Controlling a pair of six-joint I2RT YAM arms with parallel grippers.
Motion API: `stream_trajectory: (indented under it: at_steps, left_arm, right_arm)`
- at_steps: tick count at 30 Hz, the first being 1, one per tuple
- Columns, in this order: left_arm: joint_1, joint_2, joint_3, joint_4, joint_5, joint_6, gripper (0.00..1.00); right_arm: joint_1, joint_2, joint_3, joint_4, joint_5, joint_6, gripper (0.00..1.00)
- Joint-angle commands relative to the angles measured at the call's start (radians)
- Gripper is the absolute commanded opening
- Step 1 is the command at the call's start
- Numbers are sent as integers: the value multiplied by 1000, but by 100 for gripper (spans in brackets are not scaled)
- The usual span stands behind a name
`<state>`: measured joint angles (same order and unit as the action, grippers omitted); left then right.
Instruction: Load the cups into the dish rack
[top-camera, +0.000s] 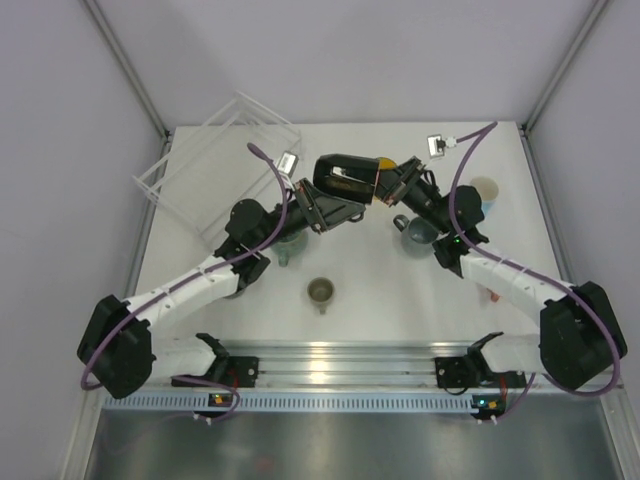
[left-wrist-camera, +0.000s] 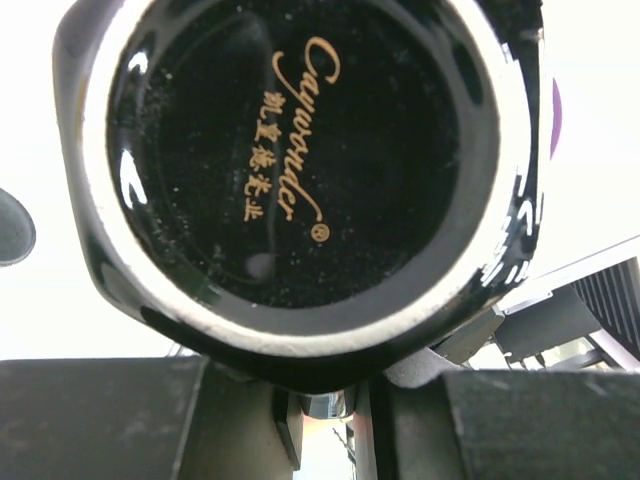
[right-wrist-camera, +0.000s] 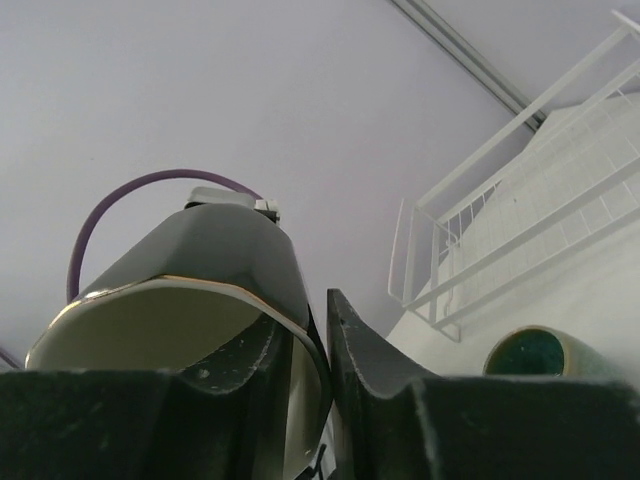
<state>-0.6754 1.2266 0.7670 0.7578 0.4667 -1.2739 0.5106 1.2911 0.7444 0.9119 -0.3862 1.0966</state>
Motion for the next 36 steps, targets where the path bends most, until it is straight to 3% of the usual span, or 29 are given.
stream_trajectory:
  at_steps: [1, 9, 10, 12, 17, 21, 24, 36]
  left_arm:
    - [-1, -59, -18, 94, -54, 85, 0]
    - [0, -160, 31, -178, -100, 260, 0]
    - [0, -171, 35, -210, -114, 296, 0]
    - [2, -193, 48, -305, -149, 335, 0]
    - [4, -202, 184, -587, -269, 542, 0]
    - [11, -144, 320, -815, -490, 714, 0]
    - [58, -86, 408, -919, -560, 798, 0]
    - [353, 230, 672, -1049, -619, 907, 0]
  right_arm:
    - [19, -76, 1, 4, -11, -24, 23]
    - [-67, -191, -69, -143, -20, -46, 53]
    - [-76, -228, -74, -171, -23, -59, 60]
    - [-107, -266, -65, -289, -28, -119, 68]
    - [-119, -372, 36, -612, 3, -294, 99]
    - [-121, -429, 91, -792, 53, -389, 99]
    - [-121, -452, 127, -852, 78, -431, 99]
    - [-123, -496, 133, -906, 92, -487, 99]
